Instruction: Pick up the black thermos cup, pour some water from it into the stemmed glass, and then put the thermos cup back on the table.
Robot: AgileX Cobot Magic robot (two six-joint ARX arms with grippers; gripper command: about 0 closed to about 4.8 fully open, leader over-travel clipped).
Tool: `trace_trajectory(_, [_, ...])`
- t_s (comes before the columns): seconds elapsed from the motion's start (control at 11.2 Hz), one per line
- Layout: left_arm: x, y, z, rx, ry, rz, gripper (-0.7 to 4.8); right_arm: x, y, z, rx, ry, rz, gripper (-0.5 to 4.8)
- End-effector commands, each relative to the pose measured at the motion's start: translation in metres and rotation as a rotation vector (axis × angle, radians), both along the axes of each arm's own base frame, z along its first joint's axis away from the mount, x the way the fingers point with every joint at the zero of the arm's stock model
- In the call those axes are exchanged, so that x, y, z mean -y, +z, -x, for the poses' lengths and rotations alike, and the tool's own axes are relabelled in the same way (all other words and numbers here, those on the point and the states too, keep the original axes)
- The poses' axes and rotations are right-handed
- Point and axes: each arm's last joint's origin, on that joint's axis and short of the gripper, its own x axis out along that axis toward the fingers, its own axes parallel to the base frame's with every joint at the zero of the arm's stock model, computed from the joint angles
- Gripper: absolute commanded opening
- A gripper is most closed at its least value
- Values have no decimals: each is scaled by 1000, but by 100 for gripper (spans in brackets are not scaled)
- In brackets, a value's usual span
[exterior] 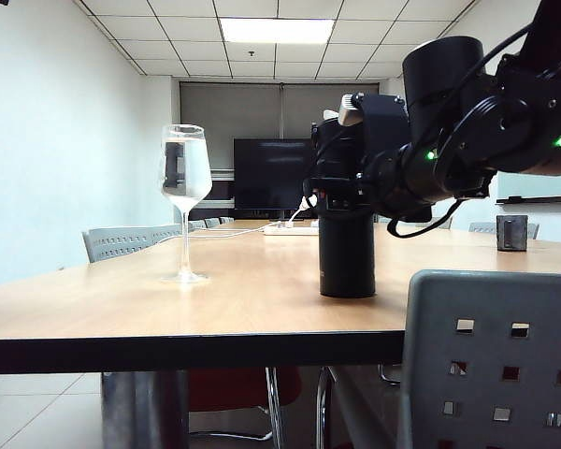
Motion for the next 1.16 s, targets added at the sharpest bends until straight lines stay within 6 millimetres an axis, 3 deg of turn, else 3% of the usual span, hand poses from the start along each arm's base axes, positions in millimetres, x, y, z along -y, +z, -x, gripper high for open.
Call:
trace_trajectory(0.09, [0,-1,0,-8,-5,-1,479,-1,-4,-1,6,8,-4,165])
trace_trajectory(0.36, [0,-1,0,-8,-5,-1,479,-1,-4,-1,5,9,-4,149])
trace_trajectory(0.45, [0,-1,0,-8,-6,-1,479,-1,-4,-1,5,9,-4,196])
trace_trajectory(0.54, [0,-1,0,-8,-6,-1,479,-1,-4,-1,4,9,-3,479])
trace_trajectory(0.8, [0,0,1,-4,-5,0,479,0,-7,2,-4,9,2,479])
trace_trajectory(1.16, [-5,10,19,51,-5,15,479,19,12,36,29,1,-15,479])
